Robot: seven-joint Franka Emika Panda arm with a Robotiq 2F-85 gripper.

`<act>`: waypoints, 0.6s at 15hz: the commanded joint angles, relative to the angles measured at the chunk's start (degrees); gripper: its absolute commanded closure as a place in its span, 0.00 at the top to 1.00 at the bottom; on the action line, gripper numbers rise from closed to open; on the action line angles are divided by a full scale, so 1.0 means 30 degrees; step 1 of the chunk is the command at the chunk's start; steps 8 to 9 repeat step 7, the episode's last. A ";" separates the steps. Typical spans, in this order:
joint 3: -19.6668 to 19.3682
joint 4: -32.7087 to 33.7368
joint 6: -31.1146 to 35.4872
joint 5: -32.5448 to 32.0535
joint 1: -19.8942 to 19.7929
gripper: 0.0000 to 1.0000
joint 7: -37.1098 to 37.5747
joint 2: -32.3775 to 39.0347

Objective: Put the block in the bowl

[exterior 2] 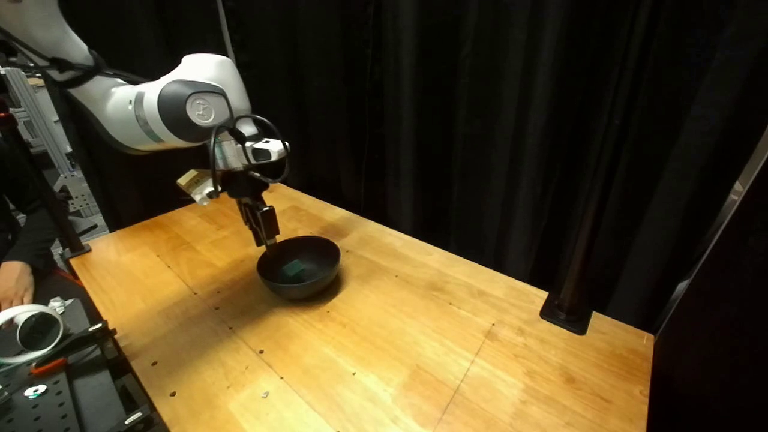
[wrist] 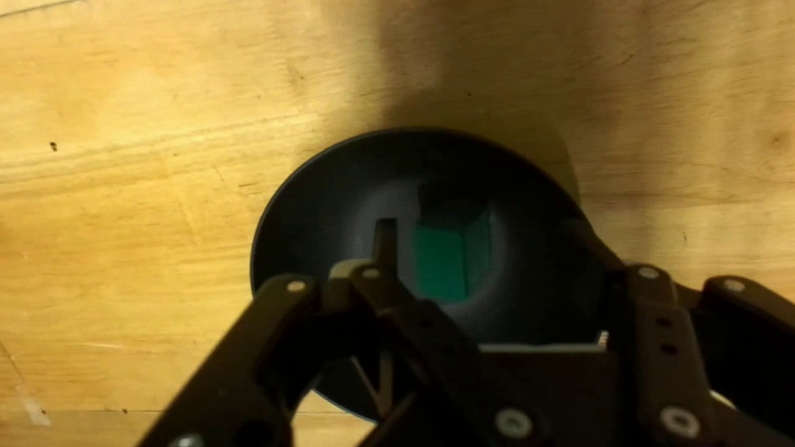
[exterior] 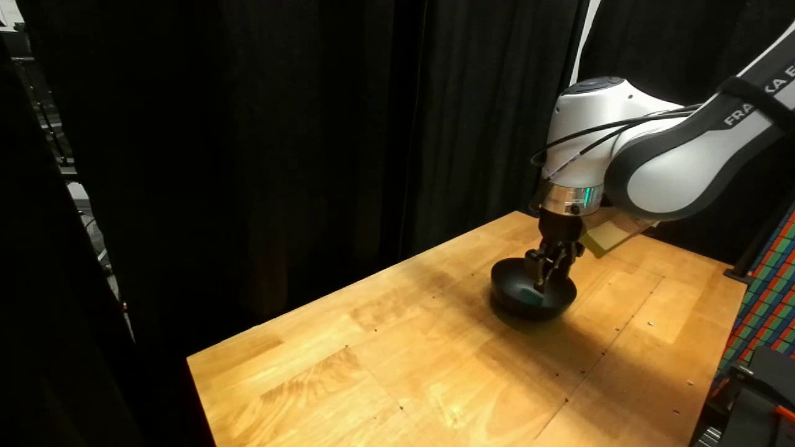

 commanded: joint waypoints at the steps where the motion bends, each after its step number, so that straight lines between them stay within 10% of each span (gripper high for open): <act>1: -0.0133 0.0763 -0.0842 0.0536 0.0049 0.99 -0.0661 0.0090; 5: 0.2269 0.0475 -0.4767 0.5949 -0.1791 1.00 -0.6296 -0.2544; 9: 0.1791 0.0934 -0.7731 0.8633 -0.1513 1.00 -0.9095 -0.3803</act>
